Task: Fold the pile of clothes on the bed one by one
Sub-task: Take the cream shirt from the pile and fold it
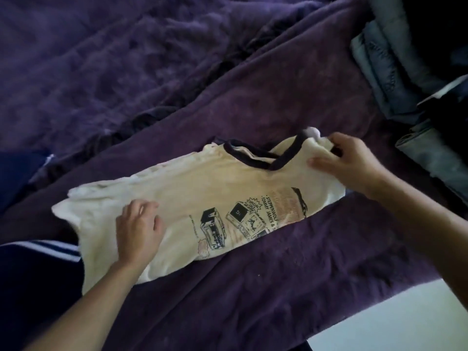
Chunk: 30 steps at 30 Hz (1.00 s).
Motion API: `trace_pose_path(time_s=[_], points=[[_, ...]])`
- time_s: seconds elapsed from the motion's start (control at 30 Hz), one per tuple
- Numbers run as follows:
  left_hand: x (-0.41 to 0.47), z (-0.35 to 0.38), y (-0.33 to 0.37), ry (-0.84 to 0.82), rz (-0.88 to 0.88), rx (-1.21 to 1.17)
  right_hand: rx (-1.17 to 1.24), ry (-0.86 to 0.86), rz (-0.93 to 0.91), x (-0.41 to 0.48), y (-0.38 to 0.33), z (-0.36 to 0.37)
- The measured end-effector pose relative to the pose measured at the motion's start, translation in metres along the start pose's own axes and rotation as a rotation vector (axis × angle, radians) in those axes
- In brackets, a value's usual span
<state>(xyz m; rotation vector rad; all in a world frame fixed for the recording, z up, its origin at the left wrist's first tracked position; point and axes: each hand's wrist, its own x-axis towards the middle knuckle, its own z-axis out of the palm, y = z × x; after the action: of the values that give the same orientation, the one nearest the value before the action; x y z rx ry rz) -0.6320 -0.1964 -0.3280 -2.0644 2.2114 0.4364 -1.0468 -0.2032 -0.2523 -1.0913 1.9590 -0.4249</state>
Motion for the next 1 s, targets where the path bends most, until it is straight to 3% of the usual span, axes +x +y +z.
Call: trace_pose_path(time_s=[0.13,0.33,0.4,0.5,0.6,0.73,0.83,0.9,1.0], points=[[-0.048,0.007,-0.043,-0.245,-0.113,0.014,-0.143,-0.145,-0.150,-0.018,-0.062,0.086],[-0.070,0.012,-0.060,-0.223,-0.175,-0.108,-0.232,-0.415,-0.042,-0.010,-0.083,0.225],[-0.073,0.014,-0.053,-0.150,-0.138,-0.136,-0.217,-0.337,-0.093,-0.008,-0.078,0.230],[-0.074,0.018,-0.015,-0.023,0.096,-0.162,-0.283,-0.046,-0.351,0.006,-0.068,0.211],[-0.070,0.034,0.039,-0.079,0.358,-0.184,-0.451,-0.060,-0.422,0.037,-0.064,0.187],[-0.067,0.067,0.068,-0.293,0.357,-0.162,-0.619,-0.193,-0.311,0.081,-0.067,0.169],[-0.068,0.072,0.062,-0.321,0.383,-0.126,-0.541,0.080,-0.263,0.087,-0.059,0.146],[-0.068,0.068,0.056,-0.345,0.400,-0.140,-0.343,0.241,-0.102,0.070,-0.046,0.136],[-0.069,0.058,0.046,-0.319,0.366,-0.250,0.046,-0.044,0.234,0.033,-0.024,0.145]])
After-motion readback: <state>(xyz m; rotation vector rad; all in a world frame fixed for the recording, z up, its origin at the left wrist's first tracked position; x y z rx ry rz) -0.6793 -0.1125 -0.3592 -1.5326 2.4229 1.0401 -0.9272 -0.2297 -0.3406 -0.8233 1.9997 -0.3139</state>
